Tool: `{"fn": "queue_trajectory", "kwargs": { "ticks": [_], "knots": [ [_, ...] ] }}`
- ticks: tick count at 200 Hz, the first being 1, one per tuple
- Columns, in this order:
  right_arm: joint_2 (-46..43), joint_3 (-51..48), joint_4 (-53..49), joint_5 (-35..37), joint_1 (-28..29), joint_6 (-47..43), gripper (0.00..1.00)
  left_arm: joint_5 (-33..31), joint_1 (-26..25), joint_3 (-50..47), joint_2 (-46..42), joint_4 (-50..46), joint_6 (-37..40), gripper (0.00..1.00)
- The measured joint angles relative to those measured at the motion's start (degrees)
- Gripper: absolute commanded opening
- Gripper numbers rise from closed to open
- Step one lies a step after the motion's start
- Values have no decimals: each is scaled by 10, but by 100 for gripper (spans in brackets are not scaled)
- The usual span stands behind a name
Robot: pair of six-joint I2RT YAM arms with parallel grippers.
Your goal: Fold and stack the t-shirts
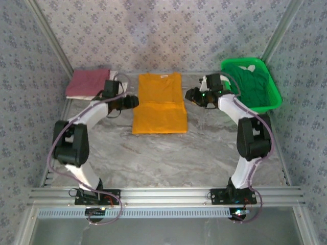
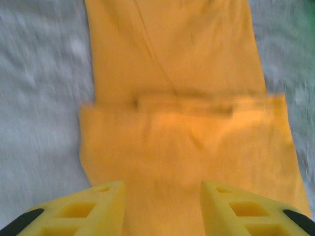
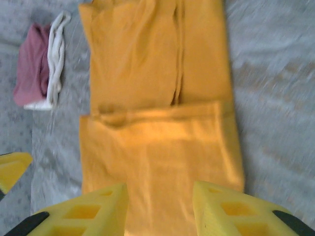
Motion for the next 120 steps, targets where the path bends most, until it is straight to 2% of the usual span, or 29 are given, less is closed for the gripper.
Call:
{"fn": "queue_trajectory", "kwargs": {
  "ticks": [22,48,120],
  "knots": [
    [-44,-79,30,-4,43,-19,31,-9,-36,-87,-50,19,-21,40],
    [-35,-118,42,-5,82,-29,24,-17,-75,-134,-50,42,-38,37],
    [81,-104,77,-4,87,-22,21,-21,-79,-137,50,108,-74,35]
  ]
}}
